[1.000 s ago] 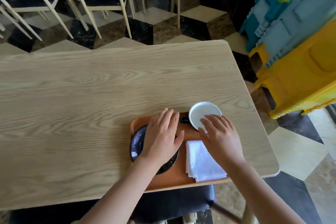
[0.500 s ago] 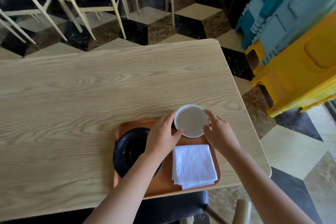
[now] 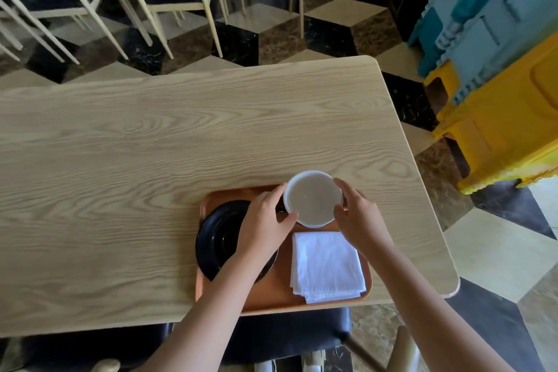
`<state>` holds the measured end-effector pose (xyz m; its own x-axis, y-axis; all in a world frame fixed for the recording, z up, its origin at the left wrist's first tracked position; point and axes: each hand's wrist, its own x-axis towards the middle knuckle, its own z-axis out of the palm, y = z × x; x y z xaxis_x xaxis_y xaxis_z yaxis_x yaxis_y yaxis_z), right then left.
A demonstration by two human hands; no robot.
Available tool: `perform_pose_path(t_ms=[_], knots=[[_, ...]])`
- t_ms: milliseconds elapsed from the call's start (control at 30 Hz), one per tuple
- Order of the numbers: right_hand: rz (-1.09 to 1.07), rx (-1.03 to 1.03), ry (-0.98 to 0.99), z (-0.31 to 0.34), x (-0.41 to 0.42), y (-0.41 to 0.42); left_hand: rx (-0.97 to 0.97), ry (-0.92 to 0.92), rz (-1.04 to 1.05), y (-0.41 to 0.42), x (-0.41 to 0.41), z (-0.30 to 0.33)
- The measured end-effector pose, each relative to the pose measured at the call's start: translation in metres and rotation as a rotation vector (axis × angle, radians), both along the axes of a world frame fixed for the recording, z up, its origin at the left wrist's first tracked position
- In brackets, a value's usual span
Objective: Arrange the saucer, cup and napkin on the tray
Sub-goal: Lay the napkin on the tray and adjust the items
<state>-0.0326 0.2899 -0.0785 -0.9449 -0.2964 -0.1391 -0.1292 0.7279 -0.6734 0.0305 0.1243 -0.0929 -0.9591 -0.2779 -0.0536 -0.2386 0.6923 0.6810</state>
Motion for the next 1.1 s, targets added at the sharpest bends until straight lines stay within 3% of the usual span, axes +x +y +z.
perform_pose_path(t_ms=[200, 300, 367, 500, 667, 1100], knots=[[0.011, 0.006, -0.006, -0.006, 0.001, 0.006, -0.024, -0.014, -0.01, 0.002, 0.008, 0.005], [0.022, 0.036, 0.186, -0.003, 0.018, 0.019, -0.15, 0.186, 0.016, 0.009, 0.032, 0.006], [0.081, 0.093, 0.348, -0.008, 0.038, 0.036, -0.173, 0.264, -0.097, 0.023, 0.055, 0.0], [0.37, 0.309, 0.346, -0.043, 0.077, 0.071, -0.292, 0.149, -0.409, 0.062, 0.091, -0.031], [0.407, 0.335, 0.273, -0.059, 0.086, 0.073, -0.369, 0.015, -0.36, 0.076, 0.095, -0.051], [0.394, 0.328, 0.318, -0.068, 0.098, 0.055, -0.404, -0.071, -0.363, 0.058, 0.106, -0.045]])
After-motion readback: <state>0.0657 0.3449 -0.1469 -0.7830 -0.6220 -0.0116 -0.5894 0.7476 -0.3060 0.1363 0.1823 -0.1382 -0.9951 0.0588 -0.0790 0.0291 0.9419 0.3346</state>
